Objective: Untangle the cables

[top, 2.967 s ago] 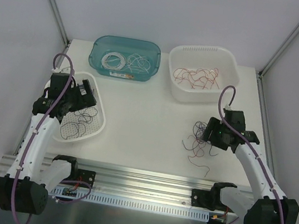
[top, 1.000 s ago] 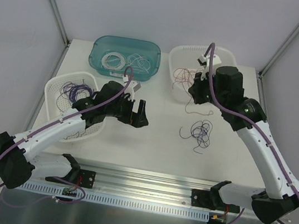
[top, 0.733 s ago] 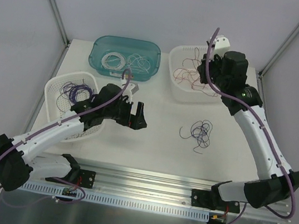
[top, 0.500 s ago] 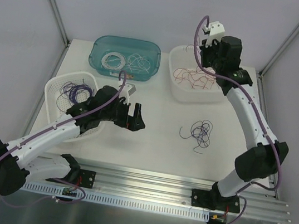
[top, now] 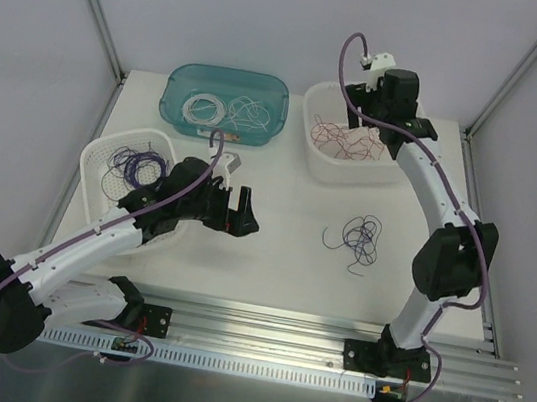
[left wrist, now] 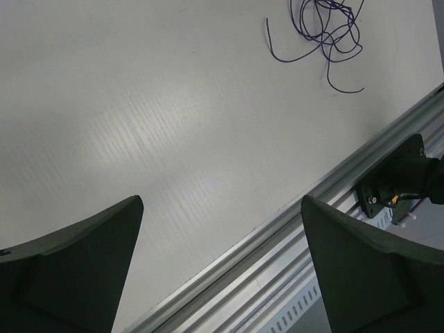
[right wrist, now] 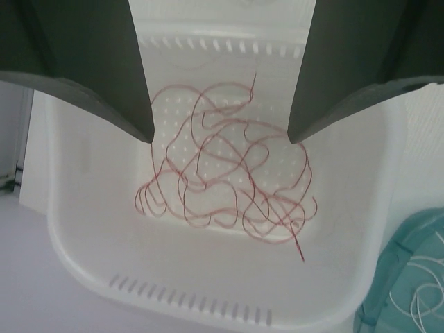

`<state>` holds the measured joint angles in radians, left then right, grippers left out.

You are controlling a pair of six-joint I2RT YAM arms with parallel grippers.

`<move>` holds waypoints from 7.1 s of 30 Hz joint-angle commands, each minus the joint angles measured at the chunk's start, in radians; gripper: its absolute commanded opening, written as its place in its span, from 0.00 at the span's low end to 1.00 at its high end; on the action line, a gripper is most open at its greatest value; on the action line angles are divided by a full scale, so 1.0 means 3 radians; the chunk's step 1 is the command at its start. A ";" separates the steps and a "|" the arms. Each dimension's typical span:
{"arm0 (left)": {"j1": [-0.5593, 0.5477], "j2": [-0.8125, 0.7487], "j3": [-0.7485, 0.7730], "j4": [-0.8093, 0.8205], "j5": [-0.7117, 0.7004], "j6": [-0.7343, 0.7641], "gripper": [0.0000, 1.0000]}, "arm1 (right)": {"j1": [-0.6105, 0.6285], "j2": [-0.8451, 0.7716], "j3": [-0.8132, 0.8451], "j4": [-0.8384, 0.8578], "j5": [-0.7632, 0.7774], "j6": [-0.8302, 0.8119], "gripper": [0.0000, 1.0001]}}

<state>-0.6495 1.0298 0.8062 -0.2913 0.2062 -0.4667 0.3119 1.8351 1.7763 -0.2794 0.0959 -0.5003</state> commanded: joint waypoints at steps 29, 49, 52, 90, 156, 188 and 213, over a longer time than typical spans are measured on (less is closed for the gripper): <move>-0.0223 0.0607 0.0309 0.0127 0.0197 -0.0178 0.99 | -0.0702 -0.1311 -0.3216 0.0353 -0.0488 0.2154 0.49; -0.0341 0.0796 0.0574 0.0234 0.0141 -0.0081 0.99 | -0.0012 -0.2205 -0.2347 -0.0372 -0.1051 0.1959 0.01; -0.0366 0.0852 0.0636 0.0341 0.0136 -0.0055 0.99 | 0.0162 -0.2312 -0.2260 -0.0362 -0.1117 0.2020 0.01; -0.0509 0.0940 0.0565 0.1463 -0.0834 -0.0178 0.00 | 0.0766 -0.2844 -0.2250 -0.0959 0.0119 0.1821 0.01; 0.0769 -0.0268 0.2042 -0.0338 -0.0012 0.0656 0.00 | 0.1221 -0.0452 -0.2459 0.0175 0.0155 0.2077 0.43; 0.1137 0.0249 0.3627 -0.1259 -0.2120 0.1566 0.00 | -0.0616 -0.2159 -0.3109 -0.0776 -0.0084 0.2363 0.01; 0.1300 0.0029 0.2917 -0.1258 -0.3096 0.1776 0.00 | -0.0247 -0.2103 -0.3104 -0.0700 -0.0468 0.2174 0.04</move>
<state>-0.2794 1.0714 1.7206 -0.6914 -0.6743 0.0528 0.2291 1.2129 0.8204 -0.5037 -0.0189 0.1699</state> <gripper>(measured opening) 0.008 0.042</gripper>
